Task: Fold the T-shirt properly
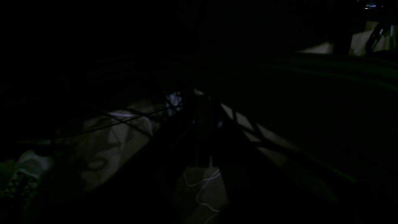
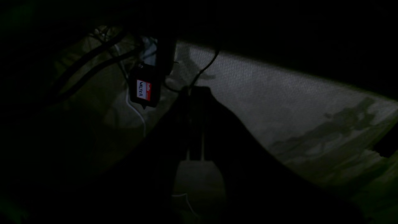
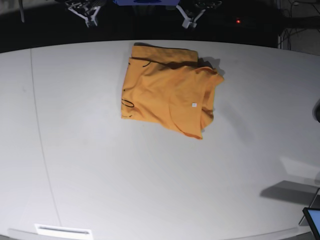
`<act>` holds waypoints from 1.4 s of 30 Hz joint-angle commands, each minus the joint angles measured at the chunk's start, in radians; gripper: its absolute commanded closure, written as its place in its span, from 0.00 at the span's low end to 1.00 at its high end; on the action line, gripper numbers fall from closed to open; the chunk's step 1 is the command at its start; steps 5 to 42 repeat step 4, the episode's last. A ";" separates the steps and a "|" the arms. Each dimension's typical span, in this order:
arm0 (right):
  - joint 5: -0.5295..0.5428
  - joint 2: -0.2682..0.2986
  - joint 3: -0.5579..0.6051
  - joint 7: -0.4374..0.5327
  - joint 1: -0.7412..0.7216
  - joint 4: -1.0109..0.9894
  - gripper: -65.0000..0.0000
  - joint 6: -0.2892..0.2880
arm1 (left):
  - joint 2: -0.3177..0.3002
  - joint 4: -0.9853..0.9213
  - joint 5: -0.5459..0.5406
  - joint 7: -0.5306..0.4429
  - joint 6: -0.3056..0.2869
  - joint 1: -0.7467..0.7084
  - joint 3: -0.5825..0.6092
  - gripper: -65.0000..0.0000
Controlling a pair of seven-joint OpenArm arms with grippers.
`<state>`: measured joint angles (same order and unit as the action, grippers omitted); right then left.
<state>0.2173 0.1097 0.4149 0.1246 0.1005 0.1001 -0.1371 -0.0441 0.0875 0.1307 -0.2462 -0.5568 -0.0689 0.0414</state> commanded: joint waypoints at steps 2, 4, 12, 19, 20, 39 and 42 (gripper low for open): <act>0.003 0.005 0.000 0.007 0.000 0.002 1.00 -0.002 | 0.000 -0.005 0.004 -0.005 -0.013 0.011 0.001 1.00; 0.003 0.006 0.002 0.040 -0.006 0.002 1.00 -0.002 | 0.000 -0.002 0.004 -0.005 -0.013 0.013 -0.001 1.00; 0.003 0.006 0.002 0.040 -0.006 0.002 1.00 -0.002 | 0.000 -0.002 0.004 -0.005 -0.013 0.013 -0.001 1.00; 0.003 0.006 0.002 0.040 -0.006 0.002 1.00 -0.002 | 0.000 -0.002 0.004 -0.005 -0.013 0.013 -0.001 1.00; 0.003 0.006 0.002 0.040 -0.006 0.002 1.00 -0.002 | 0.000 -0.002 0.004 -0.005 -0.013 0.013 -0.001 1.00; 0.003 0.006 0.002 0.040 -0.006 0.002 1.00 -0.002 | 0.000 -0.002 0.004 -0.005 -0.013 0.013 -0.001 1.00; 0.003 0.006 0.002 0.040 -0.006 0.002 1.00 -0.002 | 0.000 -0.002 0.004 -0.005 -0.013 0.013 -0.001 1.00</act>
